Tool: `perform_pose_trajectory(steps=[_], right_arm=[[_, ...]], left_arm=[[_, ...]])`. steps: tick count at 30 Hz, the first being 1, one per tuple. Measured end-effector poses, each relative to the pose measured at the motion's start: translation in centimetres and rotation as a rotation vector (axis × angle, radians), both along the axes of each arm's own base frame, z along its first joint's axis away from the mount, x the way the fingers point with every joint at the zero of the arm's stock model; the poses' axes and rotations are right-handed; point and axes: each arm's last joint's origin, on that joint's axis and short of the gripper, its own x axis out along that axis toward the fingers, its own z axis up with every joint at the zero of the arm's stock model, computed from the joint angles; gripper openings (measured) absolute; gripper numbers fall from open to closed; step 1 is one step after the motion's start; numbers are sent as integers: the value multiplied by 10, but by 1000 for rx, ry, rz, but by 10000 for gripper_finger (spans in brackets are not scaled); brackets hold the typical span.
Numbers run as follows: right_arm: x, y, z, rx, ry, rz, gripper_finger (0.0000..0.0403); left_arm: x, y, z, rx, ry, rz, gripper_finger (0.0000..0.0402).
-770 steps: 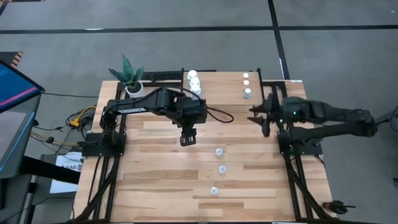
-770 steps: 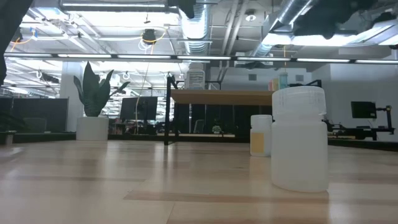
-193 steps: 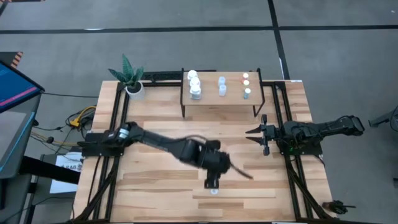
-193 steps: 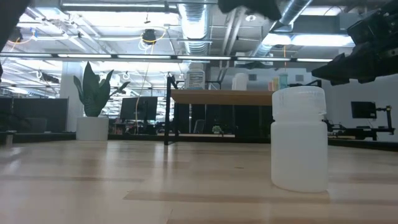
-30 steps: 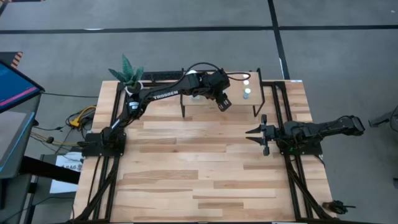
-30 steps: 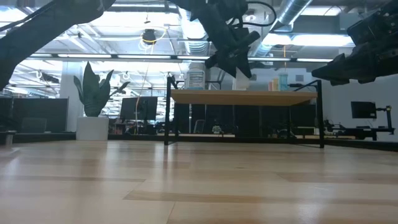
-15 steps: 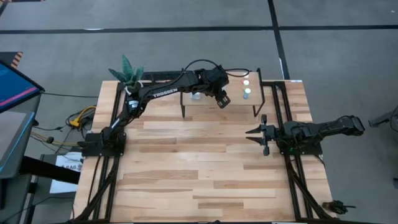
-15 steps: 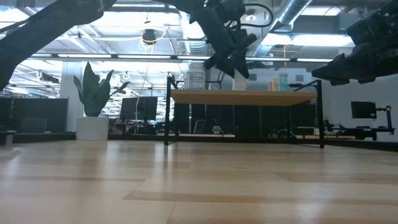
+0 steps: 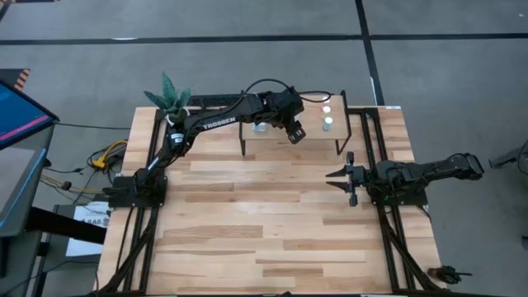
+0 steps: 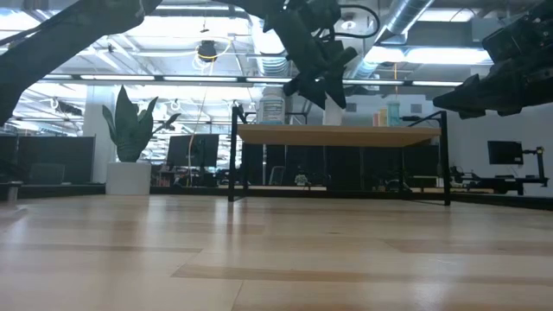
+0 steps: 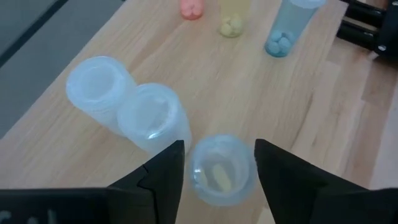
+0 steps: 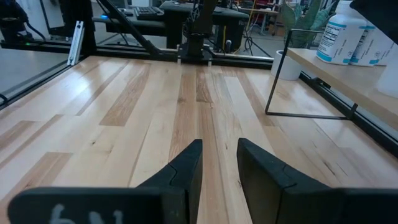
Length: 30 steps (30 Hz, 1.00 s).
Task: Pick and place medicine bottles onto shelf by color
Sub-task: Put the transparent pill bottle aligned with the other transparent pill bottle on the shelf, then return to home position
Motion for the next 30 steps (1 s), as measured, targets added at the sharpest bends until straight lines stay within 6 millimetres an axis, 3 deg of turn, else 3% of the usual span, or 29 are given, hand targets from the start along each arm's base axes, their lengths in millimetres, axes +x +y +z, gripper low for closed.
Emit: perform_pose_trajectory(steps=[11, 19, 24, 30], right_arm=[[0, 0, 0, 0, 0, 0, 123], [0, 0, 0, 0, 0, 0, 123], [0, 0, 0, 0, 0, 1, 123], [0, 0, 0, 0, 0, 0, 123]], left_arm=[[7, 2, 8, 70, -85, -12, 182], [1, 0, 19, 85, -75, -20, 183], [-9, -8, 38, 84, -97, -6, 183], [-33, -36, 71, 79, -77, -53, 183]])
